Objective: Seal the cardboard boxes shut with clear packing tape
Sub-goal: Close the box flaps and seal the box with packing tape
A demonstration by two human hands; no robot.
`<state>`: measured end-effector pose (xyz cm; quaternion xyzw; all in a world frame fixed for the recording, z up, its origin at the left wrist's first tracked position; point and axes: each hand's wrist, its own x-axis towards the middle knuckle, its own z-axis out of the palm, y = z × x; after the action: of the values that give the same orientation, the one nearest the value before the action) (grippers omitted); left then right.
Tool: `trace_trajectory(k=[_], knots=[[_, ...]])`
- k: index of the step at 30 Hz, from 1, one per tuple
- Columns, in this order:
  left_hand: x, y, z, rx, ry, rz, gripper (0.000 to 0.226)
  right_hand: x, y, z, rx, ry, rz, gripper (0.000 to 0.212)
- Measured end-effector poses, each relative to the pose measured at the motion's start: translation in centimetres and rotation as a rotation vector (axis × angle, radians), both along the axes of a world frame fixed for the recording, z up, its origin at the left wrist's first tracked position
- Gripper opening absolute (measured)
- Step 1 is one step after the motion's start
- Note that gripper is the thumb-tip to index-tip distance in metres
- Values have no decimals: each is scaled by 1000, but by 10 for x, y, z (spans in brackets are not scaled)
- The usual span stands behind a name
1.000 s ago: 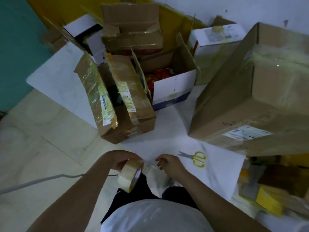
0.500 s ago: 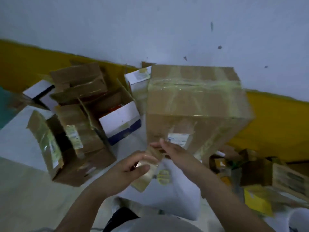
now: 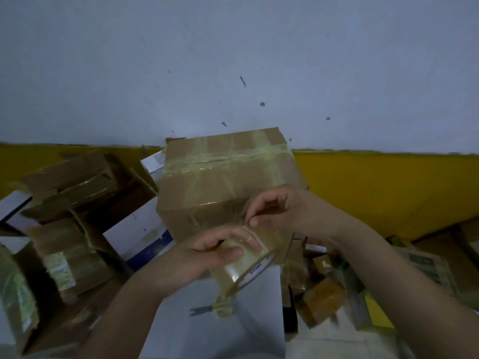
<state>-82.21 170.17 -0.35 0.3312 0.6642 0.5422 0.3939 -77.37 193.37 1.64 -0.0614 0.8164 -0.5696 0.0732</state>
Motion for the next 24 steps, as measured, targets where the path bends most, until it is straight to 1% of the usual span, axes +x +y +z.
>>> trace_trajectory(k=[3,5,7,9,10,11,13,14,16,17,20,21,22,24], knots=[[0,9,2,-29,-11,9,20,8,7,0,72,138,-128,3],[1,18,2,-70,-23,30,18,15,14,-1,164,233,-206,4],[4,31,0,-136,65,41,21,18,23,2,291,278,-212,7],[9,46,-1,-197,149,45,22,17,32,8,477,275,-167,9],[12,54,0,-202,142,62,22,16,38,12,555,264,-148,11],[14,61,-1,-183,98,93,23,14,42,15,603,255,-141,12],[20,74,2,-134,1,165,25,12,49,22,670,275,-151,14],[22,81,3,-120,-9,193,31,12,53,24,704,294,-161,15],[25,91,0,-100,-11,222,54,13,62,28,729,290,-186,14],[27,94,-3,-66,-45,226,60,13,68,30,704,265,-199,13],[32,103,-14,43,-188,236,65,14,89,41,541,122,-140,7],[36,105,-15,70,-207,257,66,12,94,43,530,97,-98,5],[40,107,-17,92,-216,280,66,10,98,44,566,104,-61,4],[49,113,-24,124,-242,309,62,1,100,42,717,166,-1,7]])
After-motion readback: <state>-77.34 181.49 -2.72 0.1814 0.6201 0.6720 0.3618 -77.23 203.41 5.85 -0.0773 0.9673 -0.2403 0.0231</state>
